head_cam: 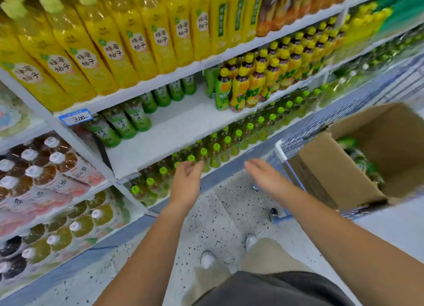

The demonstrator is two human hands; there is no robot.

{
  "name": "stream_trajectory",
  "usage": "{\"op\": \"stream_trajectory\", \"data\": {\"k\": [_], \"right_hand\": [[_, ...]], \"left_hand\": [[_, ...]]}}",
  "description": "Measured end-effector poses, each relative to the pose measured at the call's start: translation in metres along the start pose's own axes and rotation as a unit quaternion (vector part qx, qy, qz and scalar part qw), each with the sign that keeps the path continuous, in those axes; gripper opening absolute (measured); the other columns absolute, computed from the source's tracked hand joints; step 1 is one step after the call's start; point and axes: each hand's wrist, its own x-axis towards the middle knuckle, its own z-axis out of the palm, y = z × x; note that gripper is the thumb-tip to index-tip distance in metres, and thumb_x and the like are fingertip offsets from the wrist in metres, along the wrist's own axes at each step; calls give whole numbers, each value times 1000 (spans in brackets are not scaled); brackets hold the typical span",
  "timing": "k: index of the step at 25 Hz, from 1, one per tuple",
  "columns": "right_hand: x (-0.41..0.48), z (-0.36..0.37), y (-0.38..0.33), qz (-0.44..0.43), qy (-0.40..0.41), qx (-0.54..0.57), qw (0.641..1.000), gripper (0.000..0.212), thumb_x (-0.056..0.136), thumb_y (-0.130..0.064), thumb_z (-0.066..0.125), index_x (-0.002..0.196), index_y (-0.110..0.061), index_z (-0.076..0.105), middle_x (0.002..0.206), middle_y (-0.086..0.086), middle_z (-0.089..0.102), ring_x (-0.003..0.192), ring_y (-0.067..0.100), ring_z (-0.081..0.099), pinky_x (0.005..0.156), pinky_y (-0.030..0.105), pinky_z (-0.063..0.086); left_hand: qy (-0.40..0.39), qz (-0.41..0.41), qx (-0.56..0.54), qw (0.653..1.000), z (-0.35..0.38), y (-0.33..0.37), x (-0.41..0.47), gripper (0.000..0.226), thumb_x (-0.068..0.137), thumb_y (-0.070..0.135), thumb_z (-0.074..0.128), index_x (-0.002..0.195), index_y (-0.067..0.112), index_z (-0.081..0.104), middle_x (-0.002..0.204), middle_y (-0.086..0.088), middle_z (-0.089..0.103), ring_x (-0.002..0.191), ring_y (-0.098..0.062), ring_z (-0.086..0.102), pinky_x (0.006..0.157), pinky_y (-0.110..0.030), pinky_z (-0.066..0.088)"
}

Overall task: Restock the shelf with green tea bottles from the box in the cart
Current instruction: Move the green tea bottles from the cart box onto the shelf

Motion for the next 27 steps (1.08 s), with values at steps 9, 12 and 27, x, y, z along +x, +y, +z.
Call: {"op": "stream_trajectory", "data": {"k": [9,12,27], "right_hand": [[-31,-133,78,29,38,94,994,69,94,-65,46,152,-29,35,156,-4,37,139,22,41,111,45,38],[-36,-191,100,17,66,98,993,65,96,-63,45,150,-28,37,153,-2,41,135,21,45,110,40,39],[-3,-404,202,114,68,139,981,62,100,-56,42,155,-29,29,158,0,34,141,26,38,114,49,35]], "left_hand": [[-108,60,36,992,141,59,-44,58,98,59,48,144,24,47,141,6,49,117,-11,46,92,-32,34],[-123,63,53,989,202,78,-53,58,97,61,49,143,26,46,137,9,47,113,-7,46,87,-28,35],[-252,-38,83,963,457,106,-70,69,93,65,53,150,32,32,125,20,47,102,1,51,78,-25,41]]}}
